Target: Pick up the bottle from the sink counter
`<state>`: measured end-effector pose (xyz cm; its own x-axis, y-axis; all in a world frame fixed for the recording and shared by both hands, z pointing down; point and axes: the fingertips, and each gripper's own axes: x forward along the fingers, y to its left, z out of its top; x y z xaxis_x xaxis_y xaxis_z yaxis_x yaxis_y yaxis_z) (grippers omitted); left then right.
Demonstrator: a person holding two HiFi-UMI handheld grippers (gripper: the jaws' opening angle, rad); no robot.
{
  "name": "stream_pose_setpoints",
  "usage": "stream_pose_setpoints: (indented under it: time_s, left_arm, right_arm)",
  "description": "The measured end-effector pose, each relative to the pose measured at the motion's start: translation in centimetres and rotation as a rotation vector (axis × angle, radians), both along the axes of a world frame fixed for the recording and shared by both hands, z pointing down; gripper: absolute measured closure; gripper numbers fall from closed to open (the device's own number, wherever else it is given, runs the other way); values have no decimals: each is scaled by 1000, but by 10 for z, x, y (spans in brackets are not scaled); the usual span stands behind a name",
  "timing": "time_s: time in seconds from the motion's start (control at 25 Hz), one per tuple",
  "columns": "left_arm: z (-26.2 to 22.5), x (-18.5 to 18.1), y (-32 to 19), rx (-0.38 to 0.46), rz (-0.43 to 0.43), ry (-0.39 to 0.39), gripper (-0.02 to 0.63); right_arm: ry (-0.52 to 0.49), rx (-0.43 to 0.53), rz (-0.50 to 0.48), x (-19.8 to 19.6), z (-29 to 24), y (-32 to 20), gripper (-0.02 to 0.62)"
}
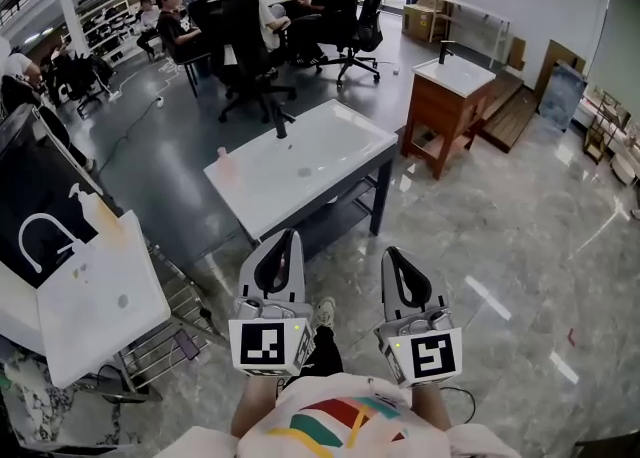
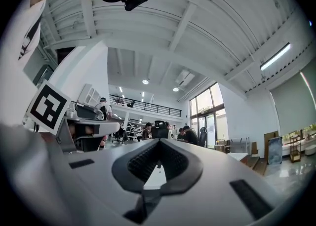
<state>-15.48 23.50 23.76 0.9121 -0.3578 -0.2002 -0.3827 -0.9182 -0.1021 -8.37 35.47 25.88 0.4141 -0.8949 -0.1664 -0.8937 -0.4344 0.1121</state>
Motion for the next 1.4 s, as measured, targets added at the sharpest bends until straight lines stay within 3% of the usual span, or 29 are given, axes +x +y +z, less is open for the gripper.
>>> stream_pose_setpoints:
  time_s: [0.28,0.72,1.4]
  left_arm:
    - [5,32,-30,-15,2,-8,588]
    - [29,80,-111,-54,-41,-24,588]
    - [4,202,-310,-93,-85,15,588]
  right_arm:
    - [-15,-11,-7,27,5,-29,583]
    - [-37,-60,-82,71,27,-121,583]
    - [-68,-100,-153,198,2,-321,583]
